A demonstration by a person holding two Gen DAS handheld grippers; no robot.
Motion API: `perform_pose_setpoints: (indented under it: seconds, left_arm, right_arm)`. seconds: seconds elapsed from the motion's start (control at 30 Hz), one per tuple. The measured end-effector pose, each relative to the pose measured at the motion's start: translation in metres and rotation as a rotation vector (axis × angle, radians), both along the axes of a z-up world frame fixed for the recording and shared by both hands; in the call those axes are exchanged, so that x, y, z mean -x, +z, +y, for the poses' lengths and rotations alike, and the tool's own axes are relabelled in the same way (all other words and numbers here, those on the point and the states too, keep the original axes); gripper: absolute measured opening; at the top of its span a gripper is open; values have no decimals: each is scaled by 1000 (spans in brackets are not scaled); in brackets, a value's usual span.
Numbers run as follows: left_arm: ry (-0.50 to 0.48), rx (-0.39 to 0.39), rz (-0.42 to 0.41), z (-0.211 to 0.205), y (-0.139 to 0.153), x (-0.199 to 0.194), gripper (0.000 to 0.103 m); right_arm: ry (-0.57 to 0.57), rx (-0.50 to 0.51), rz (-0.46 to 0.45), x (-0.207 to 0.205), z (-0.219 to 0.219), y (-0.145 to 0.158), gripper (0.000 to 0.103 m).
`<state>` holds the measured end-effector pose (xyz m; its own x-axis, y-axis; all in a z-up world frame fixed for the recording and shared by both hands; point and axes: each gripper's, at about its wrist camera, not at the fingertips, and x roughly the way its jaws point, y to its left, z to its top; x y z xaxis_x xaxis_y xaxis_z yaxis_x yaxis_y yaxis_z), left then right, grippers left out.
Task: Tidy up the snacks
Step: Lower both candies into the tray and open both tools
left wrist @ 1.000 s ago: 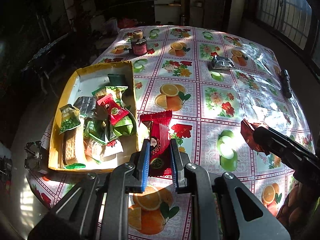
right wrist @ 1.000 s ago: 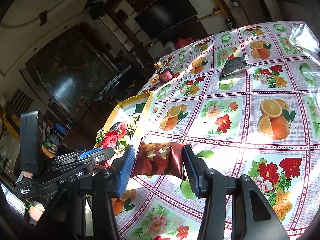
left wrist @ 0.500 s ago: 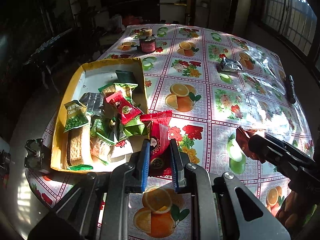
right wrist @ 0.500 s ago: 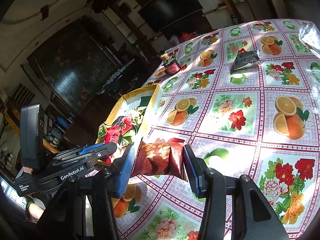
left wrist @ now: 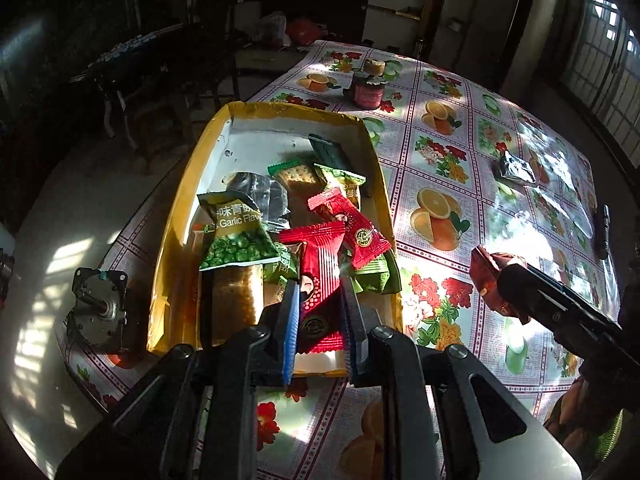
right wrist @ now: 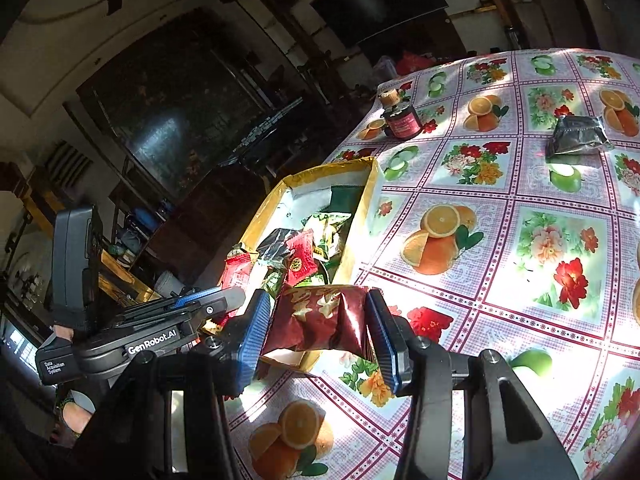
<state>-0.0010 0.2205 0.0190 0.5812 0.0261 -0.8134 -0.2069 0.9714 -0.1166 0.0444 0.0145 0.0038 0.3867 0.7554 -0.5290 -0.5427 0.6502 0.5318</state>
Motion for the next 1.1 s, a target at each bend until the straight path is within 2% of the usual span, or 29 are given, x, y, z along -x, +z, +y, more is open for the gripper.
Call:
perform_pose_setpoints:
  seconds: [0.17,0.5,0.77,0.93,0.97,1.03,1.1]
  left_arm:
    - [-3,46,15,9,-8,-7,20]
    - [-28,62,56,8,-25,-30,20]
    - [-8,78,81,17,-38,-45,21]
    - [-5,71,73,19,-36,-47,22]
    - [-6,77,72,20,-35,-47,23]
    - [-1,72,67,20,-33,-46,32]
    - [4,61,52,20,-29,-43,57]
  right_arm:
    - [28,7,1,-29,39,-3,49]
    - [29,81,25,-86,93,-29,49]
    - [42,133,-8,-103,114,-34,49]
    - [58,190,-21,-102,121,-33,54]
    - [59,196,-26,-101,123,-32,55]
    - [56,199,-30,-99,122,-31,56]
    - [51,194,-24,-101,120,-31,60]
